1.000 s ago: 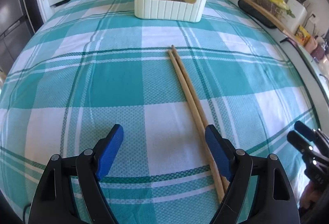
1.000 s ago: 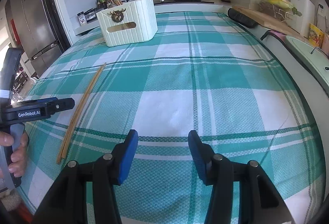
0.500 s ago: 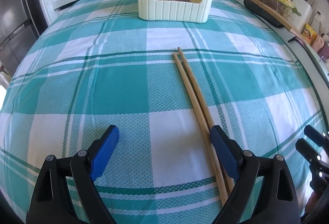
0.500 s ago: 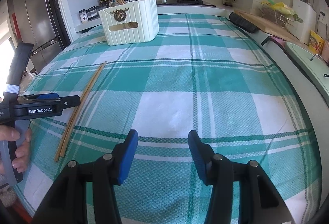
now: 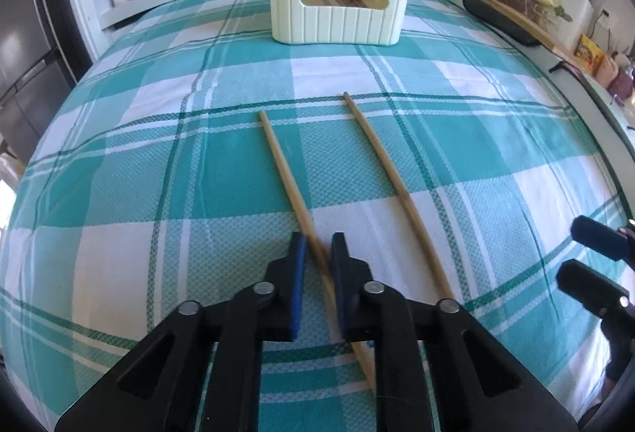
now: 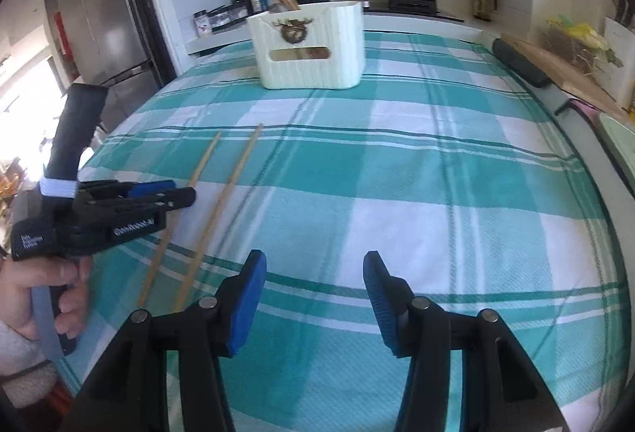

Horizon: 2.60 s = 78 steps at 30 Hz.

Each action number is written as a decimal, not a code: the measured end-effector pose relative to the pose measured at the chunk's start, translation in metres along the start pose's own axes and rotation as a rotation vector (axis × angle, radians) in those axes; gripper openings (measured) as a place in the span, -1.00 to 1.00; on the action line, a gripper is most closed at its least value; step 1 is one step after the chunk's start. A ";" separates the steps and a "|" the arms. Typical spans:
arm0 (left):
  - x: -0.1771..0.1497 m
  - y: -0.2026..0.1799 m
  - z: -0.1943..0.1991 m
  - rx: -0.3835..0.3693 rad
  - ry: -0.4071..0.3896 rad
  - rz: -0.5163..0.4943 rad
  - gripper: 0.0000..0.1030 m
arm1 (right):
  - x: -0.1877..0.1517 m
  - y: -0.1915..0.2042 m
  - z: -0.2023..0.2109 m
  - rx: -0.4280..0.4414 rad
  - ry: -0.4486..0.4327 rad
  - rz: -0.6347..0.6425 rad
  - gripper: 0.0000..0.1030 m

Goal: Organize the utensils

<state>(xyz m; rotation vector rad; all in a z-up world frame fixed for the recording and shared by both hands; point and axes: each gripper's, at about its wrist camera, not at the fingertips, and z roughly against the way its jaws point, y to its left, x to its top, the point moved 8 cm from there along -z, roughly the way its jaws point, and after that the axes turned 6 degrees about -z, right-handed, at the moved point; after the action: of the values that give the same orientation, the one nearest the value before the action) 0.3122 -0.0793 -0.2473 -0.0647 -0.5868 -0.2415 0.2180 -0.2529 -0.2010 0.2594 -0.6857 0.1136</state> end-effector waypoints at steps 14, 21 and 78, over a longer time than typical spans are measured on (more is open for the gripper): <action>-0.005 0.018 0.003 -0.029 -0.006 0.037 -0.85 | 0.007 0.065 -0.071 -0.042 0.090 0.246 -0.87; 0.012 0.021 -0.009 -0.053 -0.030 0.052 -0.85 | 0.017 -0.043 -0.049 -0.228 0.045 0.018 -0.86; 0.055 0.031 -0.047 -0.045 0.158 -0.147 -0.30 | 0.075 -0.090 -0.096 -0.158 0.292 0.060 -0.40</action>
<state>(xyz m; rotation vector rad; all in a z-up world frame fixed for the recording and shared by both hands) 0.3894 -0.0671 -0.2554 -0.0456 -0.4293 -0.3990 0.3513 -0.3118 -0.2419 0.0678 -0.4094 0.1504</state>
